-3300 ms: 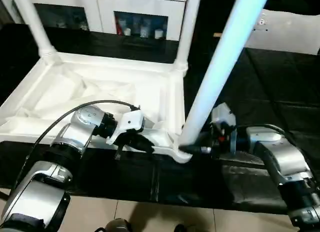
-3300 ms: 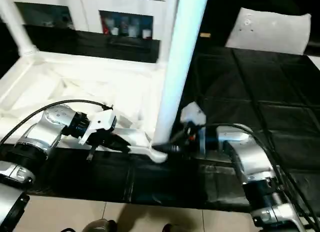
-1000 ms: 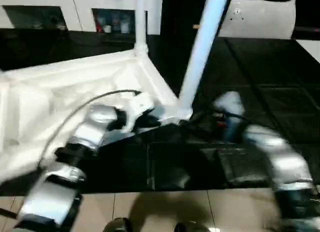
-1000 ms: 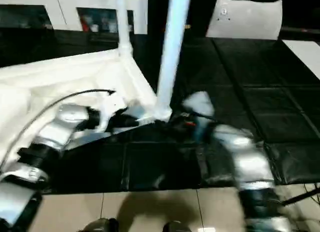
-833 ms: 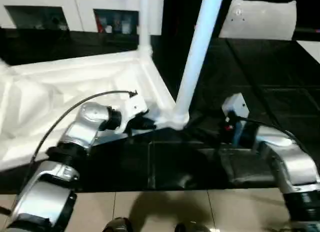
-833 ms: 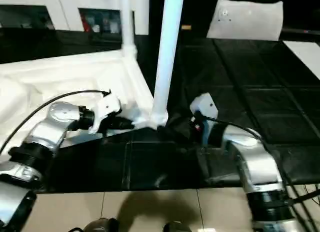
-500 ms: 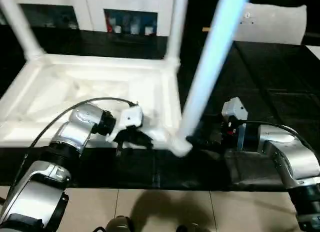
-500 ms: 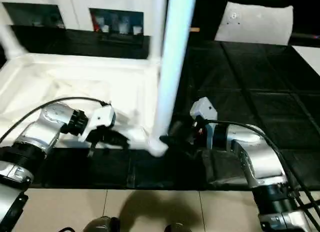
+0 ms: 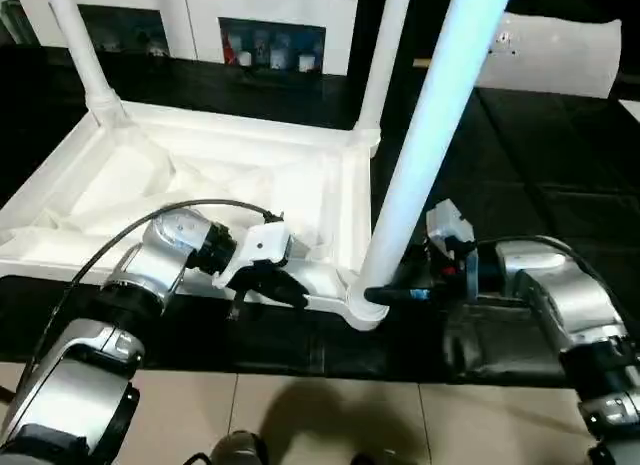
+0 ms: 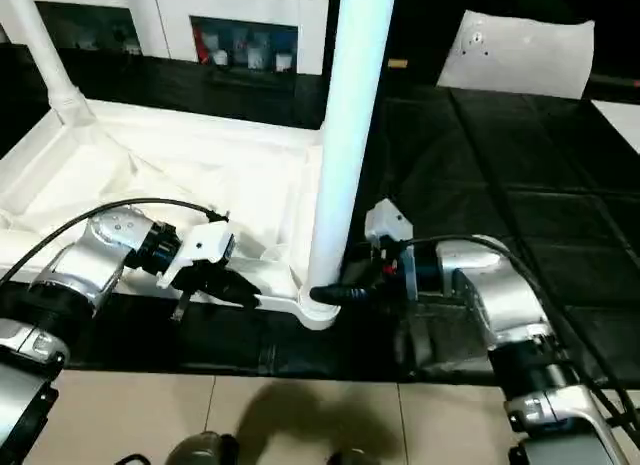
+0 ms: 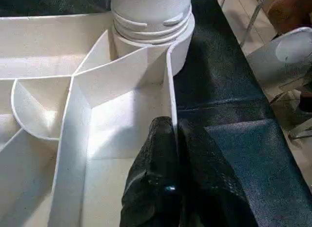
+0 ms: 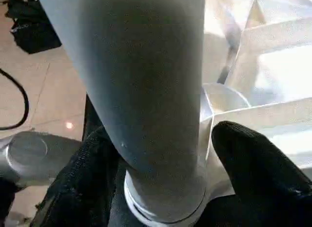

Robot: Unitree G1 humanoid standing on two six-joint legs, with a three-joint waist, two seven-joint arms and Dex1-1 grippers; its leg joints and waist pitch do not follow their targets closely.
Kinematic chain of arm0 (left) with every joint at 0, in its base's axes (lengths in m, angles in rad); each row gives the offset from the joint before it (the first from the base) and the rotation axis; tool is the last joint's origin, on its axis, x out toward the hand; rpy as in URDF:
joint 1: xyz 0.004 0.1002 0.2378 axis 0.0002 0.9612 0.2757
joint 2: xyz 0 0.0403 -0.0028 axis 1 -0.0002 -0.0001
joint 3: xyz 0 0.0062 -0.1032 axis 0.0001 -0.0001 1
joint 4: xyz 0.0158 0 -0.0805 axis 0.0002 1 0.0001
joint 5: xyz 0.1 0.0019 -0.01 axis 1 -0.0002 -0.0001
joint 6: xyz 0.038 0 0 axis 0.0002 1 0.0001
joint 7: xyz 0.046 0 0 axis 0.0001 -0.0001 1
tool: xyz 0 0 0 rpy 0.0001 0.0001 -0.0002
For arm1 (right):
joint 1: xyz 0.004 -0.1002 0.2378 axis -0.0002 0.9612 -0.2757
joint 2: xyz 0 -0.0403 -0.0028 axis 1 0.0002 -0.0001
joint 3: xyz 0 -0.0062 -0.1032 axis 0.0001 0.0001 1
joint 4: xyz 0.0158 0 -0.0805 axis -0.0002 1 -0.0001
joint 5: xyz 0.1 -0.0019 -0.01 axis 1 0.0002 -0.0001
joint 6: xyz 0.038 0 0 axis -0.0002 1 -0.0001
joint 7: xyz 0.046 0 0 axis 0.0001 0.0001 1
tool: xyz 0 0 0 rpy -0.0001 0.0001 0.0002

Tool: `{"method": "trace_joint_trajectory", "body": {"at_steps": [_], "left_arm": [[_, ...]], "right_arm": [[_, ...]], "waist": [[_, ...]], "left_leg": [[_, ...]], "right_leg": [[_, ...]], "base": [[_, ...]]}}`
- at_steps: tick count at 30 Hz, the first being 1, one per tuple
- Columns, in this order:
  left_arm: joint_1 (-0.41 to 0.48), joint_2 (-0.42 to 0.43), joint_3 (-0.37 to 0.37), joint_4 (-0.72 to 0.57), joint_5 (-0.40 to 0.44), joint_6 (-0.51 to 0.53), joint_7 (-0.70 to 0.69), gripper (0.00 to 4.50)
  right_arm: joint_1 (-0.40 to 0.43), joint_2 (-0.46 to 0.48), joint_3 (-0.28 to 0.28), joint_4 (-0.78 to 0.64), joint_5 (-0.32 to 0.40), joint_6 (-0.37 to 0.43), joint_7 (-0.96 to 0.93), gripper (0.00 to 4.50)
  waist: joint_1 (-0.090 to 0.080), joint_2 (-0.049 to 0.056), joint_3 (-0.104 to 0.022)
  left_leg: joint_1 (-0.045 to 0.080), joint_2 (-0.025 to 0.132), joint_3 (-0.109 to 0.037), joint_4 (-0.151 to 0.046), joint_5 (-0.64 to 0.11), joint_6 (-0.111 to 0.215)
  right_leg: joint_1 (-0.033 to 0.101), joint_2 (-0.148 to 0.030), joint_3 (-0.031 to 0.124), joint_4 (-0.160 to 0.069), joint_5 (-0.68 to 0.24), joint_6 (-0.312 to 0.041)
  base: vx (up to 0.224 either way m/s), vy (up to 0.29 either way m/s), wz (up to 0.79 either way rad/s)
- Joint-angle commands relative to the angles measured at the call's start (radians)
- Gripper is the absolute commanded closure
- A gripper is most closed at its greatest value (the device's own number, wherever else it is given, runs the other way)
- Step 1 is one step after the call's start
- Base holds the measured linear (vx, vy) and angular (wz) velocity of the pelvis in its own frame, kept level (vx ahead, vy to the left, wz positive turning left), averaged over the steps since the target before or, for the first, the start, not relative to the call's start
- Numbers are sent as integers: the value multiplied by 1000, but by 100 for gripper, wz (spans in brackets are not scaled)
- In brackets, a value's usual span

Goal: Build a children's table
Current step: Rotate leg to tighten

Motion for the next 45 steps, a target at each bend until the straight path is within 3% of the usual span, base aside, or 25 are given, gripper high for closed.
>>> {"method": "trace_joint_trajectory", "body": {"at_steps": [1,9,10,12,13,18,20,22,23,24,25,26,27,28,30,32,34,36,38,40,41,42,43,45], "left_arm": [[-8,-13,-70,9,35,-31,-57,450],[-25,-20,-70,43,49,-54,-47,450],[-27,-20,-70,46,50,-55,-45,450],[-29,-21,-69,56,53,-58,-37,450],[-30,-23,-66,61,54,-55,-26,450],[-48,-54,-42,103,81,20,133,450],[-51,-61,-34,109,81,32,158,450],[-61,-94,1,120,67,92,245,450],[-65,-112,17,121,59,122,287,450],[-72,-139,41,121,47,170,351,450],[-75,-153,52,120,41,194,383,450],[-83,-182,76,120,27,236,446,450],[-90,-208,95,120,16,266,498,450],[-102,-250,126,120,-3,305,582,450],[-112,-282,145,121,-13,329,639,450],[-133,-350,177,126,-7,364,781,450],[-141,-374,187,130,-3,372,835,450],[-149,-404,184,129,20,374,906,450],[-151,-423,187,124,30,383,943,450],[-148,-437,186,113,41,399,963,450],[-148,-437,186,113,41,399,963,450],[-143,-441,184,106,50,412,971,450],[-139,-438,183,103,54,416,972,450],[-128,-415,180,98,53,413,960,450]], "right_arm": [[-22,-4,9,14,-7,-15,24,156],[-42,9,33,54,-9,-47,64,214],[-41,10,34,55,-9,-49,66,237],[-34,11,39,50,-7,-48,70,243],[-27,11,39,43,-4,-45,68,243],[43,49,-2,-22,36,22,-25,253],[52,58,-7,-28,35,28,-48,253],[77,104,-23,-36,10,47,-172,253],[85,131,-29,-36,-10,52,-240,253],[94,173,-38,-32,-36,60,-339,254],[97,194,-43,-30,-50,64,-388,254],[97,235,-52,-29,-63,89,-465,254],[93,274,-64,-25,-71,107,-533,254],[81,336,-79,-10,-84,134,-633,254],[64,385,-87,9,-98,140,-712,255],[4,507,-132,82,-114,146,-931,256],[-23,550,-150,115,-118,138,-1007,256],[-54,603,-160,147,-130,111,-1083,256],[-70,630,-163,160,-140,97,-1125,256],[-75,655,-164,159,-148,76,-1139,256],[-75,655,-164,159,-148,76,-1139,256],[-75,666,-163,151,-160,58,-1138,200],[-73,665,-162,147,-169,52,-1140,200],[-61,647,-169,131,-167,34,-1139,180]], "waist": [[-7,-4,-69],[-4,-5,-67],[-3,-1,-68],[-3,-4,-68],[-2,3,-70],[3,4,-67],[4,4,-61],[3,7,-50],[0,9,-42],[-9,6,-35],[-21,3,-37],[-24,7,-39],[-36,12,-42],[-41,22,-47],[-61,17,-45],[-74,26,-48],[-91,25,-48],[-95,25,-47],[-92,23,-52],[-83,19,-55],[-83,19,-55],[-80,17,-60],[-75,21,-68],[-75,22,-69]], "left_leg": [[33,84,-18,-69,-116,87],[33,85,-19,-71,-135,82],[35,86,-19,-71,-139,78],[35,86,-19,-72,-143,75],[35,86,-20,-72,-140,73],[39,88,-18,-76,-166,64],[41,87,-21,-82,-241,33],[50,88,-24,-87,-341,-15],[66,88,-28,-88,-427,-53],[77,84,-38,-86,-509,-85],[72,81,-51,-94,-554,-101],[70,84,-57,-96,-567,-107],[57,86,-62,-111,-572,-121],[61,87,-66,-120,-602,-140],[62,82,-67,-121,-646,-150],[69,77,-68,-117,-672,-142],[65,72,-71,-120,-700,-139],[77,70,-63,-115,-698,-125],[72,69,-56,-115,-634,-102],[65,70,-45,-114,-522,-65],[65,70,-45,-114,-522,-65],[53,72,-36,-117,-425,-35],[48,75,-31,-115,-343,-16],[50,74,-22,-113,-307,8]], "right_leg": [[43,-79,52,-63,-49,-289],[41,-79,51,-66,-74,-288],[41,-80,51,-66,-79,-287],[41,-79,52,-66,-80,-285],[42,-80,51,-64,-73,-287],[39,-79,54,-70,-82,-288],[38,-83,54,-84,-197,-269],[26,-90,57,-104,-387,-223],[13,-93,59,-121,-520,-188],[5,-94,51,-135,-641,-147],[16,-95,39,-142,-716,-98],[21,-96,36,-141,-716,-87],[33,-89,32,-131,-651,-90],[31,-83,32,-127,-583,-102],[25,-80,30,-129,-542,-114],[21,-84,30,-136,-533,-119],[23,-79,22,-138,-533,-103],[10,-82,29,-151,-514,-105],[14,-87,39,-152,-468,-117],[16,-91,51,-147,-389,-139],[16,-91,51,-147,-389,-139],[29,-87,52,-133,-295,-159],[36,-86,52,-121,-206,-174],[31,-80,50,-118,-162,-190]], "base": [[0,0,0],[0,0,0],[0,0,0],[0,0,0],[0,0,0],[0,0,0],[0,0,0],[0,0,0],[0,0,0],[-70,7,1],[-74,32,-13],[-74,32,-13],[-43,59,-23],[-30,72,-19],[-34,75,-16],[-42,76,-12],[-30,57,-12],[-12,25,-6],[0,0,0],[0,0,0],[0,0,0],[0,0,0],[0,0,0],[0,0,0]]}}
